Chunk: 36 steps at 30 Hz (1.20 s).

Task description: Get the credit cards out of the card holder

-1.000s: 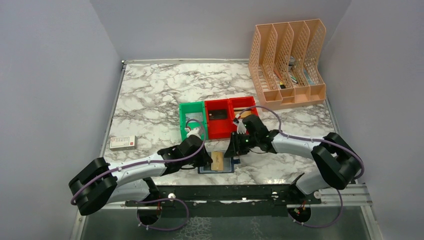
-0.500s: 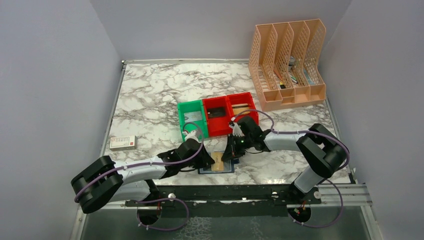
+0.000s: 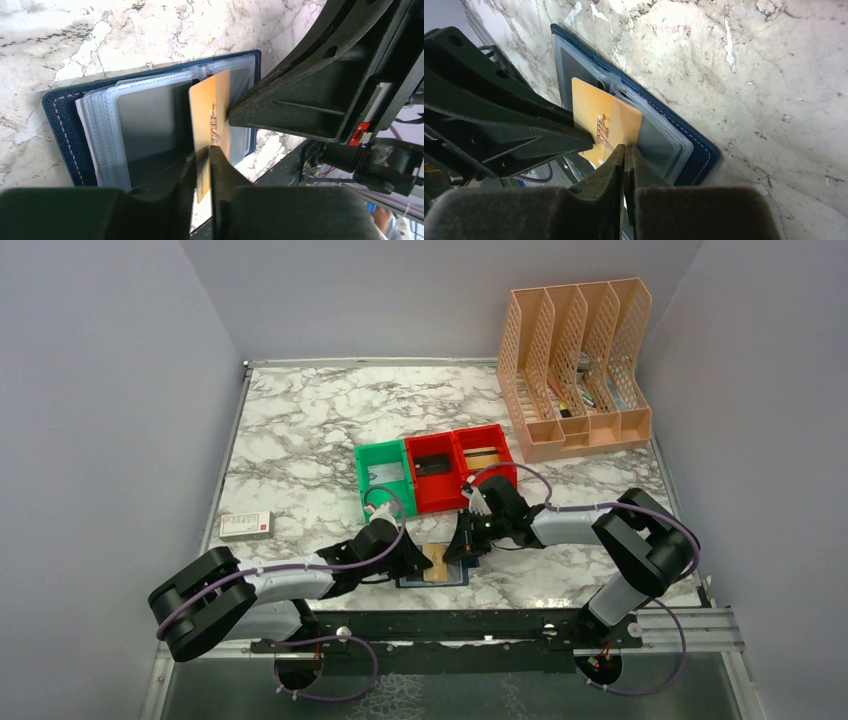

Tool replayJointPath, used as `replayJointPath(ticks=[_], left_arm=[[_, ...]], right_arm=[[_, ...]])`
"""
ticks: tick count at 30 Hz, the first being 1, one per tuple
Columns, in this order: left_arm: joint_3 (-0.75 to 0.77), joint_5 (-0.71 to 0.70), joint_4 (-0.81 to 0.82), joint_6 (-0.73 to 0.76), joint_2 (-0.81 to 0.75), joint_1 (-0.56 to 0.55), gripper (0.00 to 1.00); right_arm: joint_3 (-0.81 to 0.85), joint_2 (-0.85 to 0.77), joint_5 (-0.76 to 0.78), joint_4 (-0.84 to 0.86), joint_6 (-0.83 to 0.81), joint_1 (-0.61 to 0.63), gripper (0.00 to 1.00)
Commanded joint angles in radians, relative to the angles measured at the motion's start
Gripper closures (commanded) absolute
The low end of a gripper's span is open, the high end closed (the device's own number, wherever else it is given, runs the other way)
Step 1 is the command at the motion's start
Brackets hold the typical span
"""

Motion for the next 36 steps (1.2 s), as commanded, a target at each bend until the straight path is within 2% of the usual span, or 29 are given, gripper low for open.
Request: replayJointPath(ticks=[1,4,11,15,20,23,25,30,33,36], left_arm=[[-0.004,0.047,0.070,-0.016,-0.002,-0.004,0.92],[-0.017,0.016,0.041,-0.021,-0.049,-0.002,1.00],[0.085,-0.169,-0.398,0.058,-0.254,-0.001,1.00],[0.090,-0.191,-0.468,0.084,-0.379,0.001,1.00],[0.112,-0.194,-0.497,0.135,-0.460,0.004,1.00],[0.158,-0.213,-0.521,0.190,-0.468,0.005,1.00],[0.176,-0.201,-0.500,0.233,-0.460,0.011,1.00],[0.204,-0.061,-0.384,0.312,-0.431,0.082,1.00],[0.189,0.010,-0.302,0.320,-0.426,0.130,1.00],[0.154,0.081,-0.189,0.296,-0.426,0.170,1.00]], right_arm=[[-0.059,0.064,0.138,-0.109,-0.044,0.014,0.95],[-0.046,0.049,0.164,-0.140,-0.055,0.013,0.95],[-0.014,-0.060,0.188,-0.158,-0.098,0.013,0.91],[0.032,-0.201,0.163,-0.189,-0.121,0.013,0.86],[0.097,-0.386,0.370,-0.265,-0.162,0.011,0.74],[0.167,-0.423,0.557,-0.360,-0.189,-0.001,0.59],[0.194,-0.431,0.593,-0.382,-0.207,-0.036,0.53],[0.151,-0.488,0.509,-0.269,-0.215,-0.139,0.40],[0.092,-0.533,0.347,-0.135,-0.226,-0.164,0.37],[0.108,-0.520,0.120,-0.104,-0.237,-0.165,0.37]])
